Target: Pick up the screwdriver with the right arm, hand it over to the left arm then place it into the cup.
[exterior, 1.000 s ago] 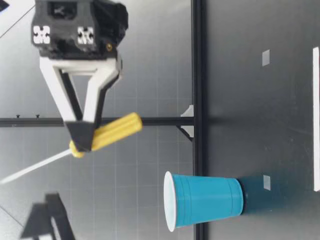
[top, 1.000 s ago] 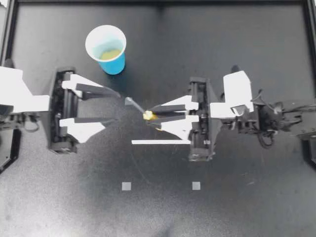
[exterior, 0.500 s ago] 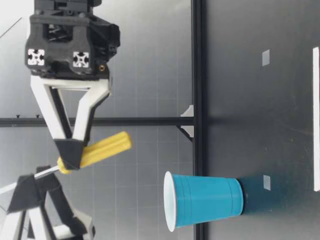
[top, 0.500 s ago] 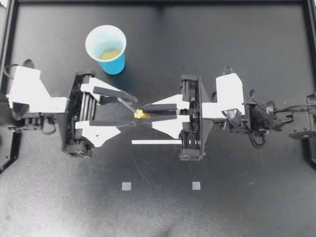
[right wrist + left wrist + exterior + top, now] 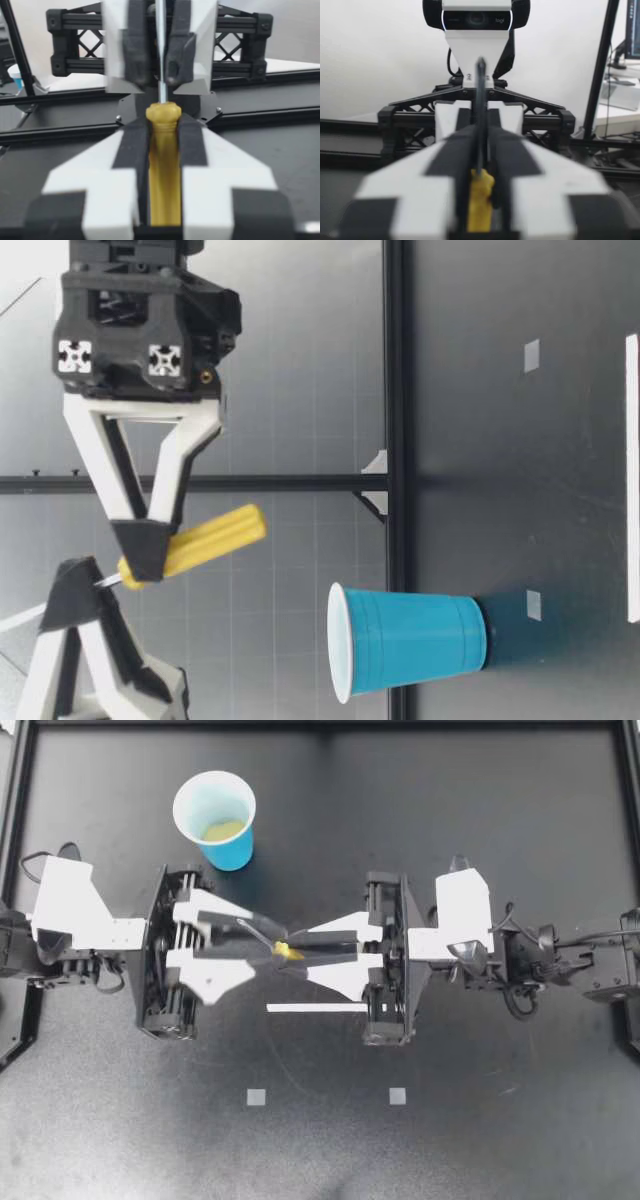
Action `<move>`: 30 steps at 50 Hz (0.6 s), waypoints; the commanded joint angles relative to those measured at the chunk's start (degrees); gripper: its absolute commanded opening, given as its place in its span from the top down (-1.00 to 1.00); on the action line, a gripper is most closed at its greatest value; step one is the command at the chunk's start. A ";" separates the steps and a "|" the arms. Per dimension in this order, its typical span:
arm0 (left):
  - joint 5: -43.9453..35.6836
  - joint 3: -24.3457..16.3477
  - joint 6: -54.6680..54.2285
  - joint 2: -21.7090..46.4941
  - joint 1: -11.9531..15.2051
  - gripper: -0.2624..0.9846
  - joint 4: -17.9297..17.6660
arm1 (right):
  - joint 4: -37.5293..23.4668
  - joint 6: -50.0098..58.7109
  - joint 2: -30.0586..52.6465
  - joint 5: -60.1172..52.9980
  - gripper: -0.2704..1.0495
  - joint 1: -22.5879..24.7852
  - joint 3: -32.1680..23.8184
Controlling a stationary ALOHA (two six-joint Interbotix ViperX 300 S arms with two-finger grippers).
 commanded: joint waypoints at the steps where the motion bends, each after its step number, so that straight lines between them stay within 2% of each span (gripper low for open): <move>1: -0.62 -1.14 0.09 -0.97 -0.26 0.52 0.09 | 0.09 0.00 -0.79 -0.26 0.60 0.00 -1.14; 12: -0.62 -1.14 0.09 -0.97 -0.18 0.54 0.09 | 0.35 0.62 -1.05 -0.26 0.59 0.09 -1.05; 18: -0.62 -1.05 0.09 -1.05 -0.18 0.54 0.09 | 0.53 0.79 -1.05 -0.18 0.46 0.09 -1.05; 24: -0.62 -0.88 0.18 -1.14 -0.18 0.54 0.09 | 0.70 0.79 -1.14 -0.18 0.19 0.09 -1.05; 30: -0.62 -0.70 0.09 -1.23 -0.18 0.54 0.09 | 1.41 0.79 -1.14 -0.26 -0.22 0.09 -1.05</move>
